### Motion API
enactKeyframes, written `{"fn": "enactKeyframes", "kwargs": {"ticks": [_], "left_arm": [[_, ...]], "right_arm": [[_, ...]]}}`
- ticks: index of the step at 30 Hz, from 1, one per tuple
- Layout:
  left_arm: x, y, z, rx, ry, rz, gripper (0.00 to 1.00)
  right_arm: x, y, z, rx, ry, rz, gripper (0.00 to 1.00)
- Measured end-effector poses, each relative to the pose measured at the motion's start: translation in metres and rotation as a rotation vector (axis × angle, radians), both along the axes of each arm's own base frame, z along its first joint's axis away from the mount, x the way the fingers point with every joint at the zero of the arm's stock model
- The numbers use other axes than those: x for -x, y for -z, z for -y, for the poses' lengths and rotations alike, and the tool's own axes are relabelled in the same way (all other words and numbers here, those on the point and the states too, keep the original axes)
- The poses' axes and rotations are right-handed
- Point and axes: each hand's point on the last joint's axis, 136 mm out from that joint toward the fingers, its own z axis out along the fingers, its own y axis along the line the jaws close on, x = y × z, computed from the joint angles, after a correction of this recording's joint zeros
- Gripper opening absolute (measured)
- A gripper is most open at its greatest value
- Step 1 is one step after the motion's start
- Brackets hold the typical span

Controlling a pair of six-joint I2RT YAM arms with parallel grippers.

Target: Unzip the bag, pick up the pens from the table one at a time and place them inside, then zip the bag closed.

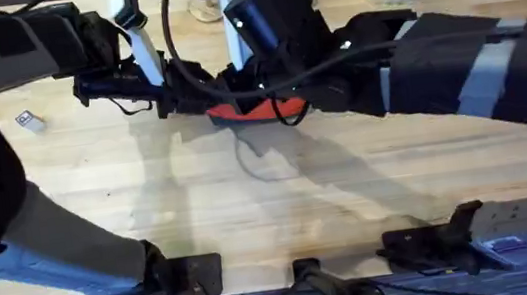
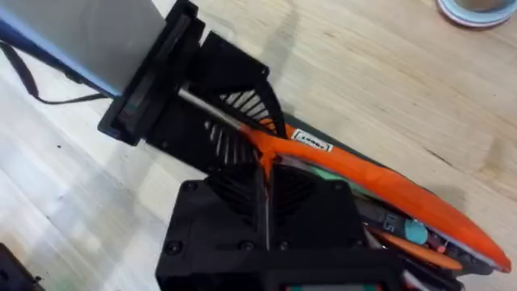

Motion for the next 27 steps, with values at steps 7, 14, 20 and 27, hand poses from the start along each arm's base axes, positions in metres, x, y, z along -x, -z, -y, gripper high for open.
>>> {"fn": "enactKeyframes", "kwargs": {"ticks": [7, 14, 20, 27], "left_arm": [[-0.001, 0.0, 0.001, 0.0, 0.002, 0.004, 0.045], [-0.002, 0.002, 0.0, -0.012, 0.001, 0.01, 0.044], [-0.003, 0.002, 0.0, -0.013, 0.001, 0.015, 0.044], [-0.003, 0.002, 0.0, -0.013, 0.001, 0.017, 0.044]], "right_arm": [[-0.004, 0.002, 0.006, 0.006, 0.014, -0.008, 0.029], [-0.022, 0.01, 0.035, 0.03, 0.084, -0.046, 0.029], [-0.038, 0.016, 0.064, 0.054, 0.123, -0.074, 0.029], [-0.049, 0.025, 0.097, 0.082, 0.172, -0.118, 0.029]]}}
